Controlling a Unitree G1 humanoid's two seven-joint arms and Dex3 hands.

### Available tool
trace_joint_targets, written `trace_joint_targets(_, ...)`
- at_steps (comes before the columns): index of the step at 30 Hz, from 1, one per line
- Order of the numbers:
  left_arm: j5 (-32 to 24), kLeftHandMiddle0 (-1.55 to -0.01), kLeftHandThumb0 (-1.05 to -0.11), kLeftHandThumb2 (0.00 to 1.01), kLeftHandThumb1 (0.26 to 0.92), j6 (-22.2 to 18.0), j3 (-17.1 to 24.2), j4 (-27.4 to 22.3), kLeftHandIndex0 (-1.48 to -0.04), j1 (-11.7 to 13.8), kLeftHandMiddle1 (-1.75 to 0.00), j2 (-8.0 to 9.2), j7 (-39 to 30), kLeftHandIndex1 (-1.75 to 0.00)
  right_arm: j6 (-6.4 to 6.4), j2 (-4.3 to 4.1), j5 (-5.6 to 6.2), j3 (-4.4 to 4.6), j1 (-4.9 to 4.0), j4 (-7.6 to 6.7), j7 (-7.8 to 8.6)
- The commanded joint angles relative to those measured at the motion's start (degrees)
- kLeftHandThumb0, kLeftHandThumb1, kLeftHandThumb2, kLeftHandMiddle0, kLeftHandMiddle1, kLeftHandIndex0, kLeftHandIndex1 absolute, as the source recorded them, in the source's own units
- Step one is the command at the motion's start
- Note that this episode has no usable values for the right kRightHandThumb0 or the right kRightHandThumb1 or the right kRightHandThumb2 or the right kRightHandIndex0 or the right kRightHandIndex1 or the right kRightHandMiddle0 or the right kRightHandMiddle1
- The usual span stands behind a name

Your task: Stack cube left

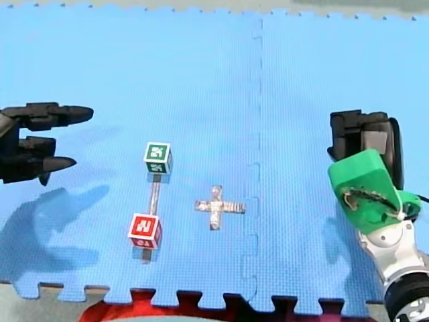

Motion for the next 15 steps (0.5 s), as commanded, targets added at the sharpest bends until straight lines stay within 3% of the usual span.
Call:
trace_joint_targets(1,-0.9,-0.94,-0.836,0.00,0.641,0.0,0.3,-0.6,-0.85,0.5,-1.75,-0.42,-0.6,-0.07,-0.08,-0.28,-0.04,0.03,-0.10,0.07,-0.31)
trace_joint_targets(5,-1.3,-0.94,-0.831,0.00,0.640,-0.7,0.0,-1.8,-0.87,1.7,-1.75,-1.30,-0.4,-0.07,0.04,-0.31,0.01,0.10,-0.10,-0.01,-0.49)
trace_joint_targets(15,-0.5,-0.88,-0.842,0.00,0.645,-0.6,-1.4,-4.0,-0.90,3.3,-1.75,-1.41,0.9,-0.04,0.61,-0.24,0.11,0.13,-0.03,-0.15,-0.82)
